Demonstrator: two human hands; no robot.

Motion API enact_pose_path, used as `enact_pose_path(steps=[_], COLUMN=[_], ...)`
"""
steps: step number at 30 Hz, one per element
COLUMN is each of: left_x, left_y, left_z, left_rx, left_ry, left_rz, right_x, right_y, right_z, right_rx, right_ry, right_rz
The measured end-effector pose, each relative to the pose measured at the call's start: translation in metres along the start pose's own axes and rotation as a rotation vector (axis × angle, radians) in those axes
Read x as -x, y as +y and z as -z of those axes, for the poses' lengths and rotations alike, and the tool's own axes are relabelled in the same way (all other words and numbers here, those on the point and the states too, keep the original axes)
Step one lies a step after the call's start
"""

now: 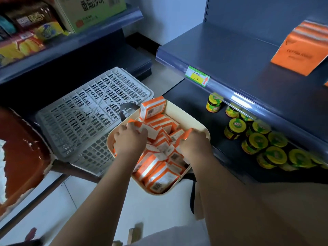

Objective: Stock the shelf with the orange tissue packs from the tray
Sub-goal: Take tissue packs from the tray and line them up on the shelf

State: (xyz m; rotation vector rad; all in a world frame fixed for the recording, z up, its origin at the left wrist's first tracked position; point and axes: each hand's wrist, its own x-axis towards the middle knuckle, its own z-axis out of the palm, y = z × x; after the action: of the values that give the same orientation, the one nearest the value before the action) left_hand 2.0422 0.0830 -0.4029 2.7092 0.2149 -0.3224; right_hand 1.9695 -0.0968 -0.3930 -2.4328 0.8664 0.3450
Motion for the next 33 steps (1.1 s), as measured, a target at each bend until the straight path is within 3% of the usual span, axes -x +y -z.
enact_pose_path(steps=[5,8,16,20,22,29,33], left_x=[-0.012,-0.022,-0.034,-0.020,-0.013,0.011,-0.001], left_y=[0.005,0.007,0.008,0.004,0.002,0.028,0.051], left_z=[-0.004,-0.004,0.002,0.004,0.006,0.028,0.036], left_rx=[-0.068,-0.141,-0.153,0.000,0.090,0.684,0.921], left_ry=[0.070,0.005,-0.071,0.009,0.060,0.058,0.021], left_rz=[0.069,0.144,0.074,0.056,0.024,-0.071,-0.115], right_x=[-0.012,-0.021,-0.023,-0.022,-0.020,-0.005,-0.005], right_y=[-0.011,-0.010,-0.006,-0.013,-0.019,-0.029,-0.042], right_z=[-0.005,-0.004,-0.006,-0.008,-0.009,0.020,0.045], right_rx=[-0.152,-0.267,-0.197,-0.243,-0.376,-0.813,-1.038], right_ry=[0.090,0.087,0.141,0.195,0.163,0.107,0.261], right_rz=[-0.134,-0.220,-0.133,-0.063,-0.063,-0.175,-0.219])
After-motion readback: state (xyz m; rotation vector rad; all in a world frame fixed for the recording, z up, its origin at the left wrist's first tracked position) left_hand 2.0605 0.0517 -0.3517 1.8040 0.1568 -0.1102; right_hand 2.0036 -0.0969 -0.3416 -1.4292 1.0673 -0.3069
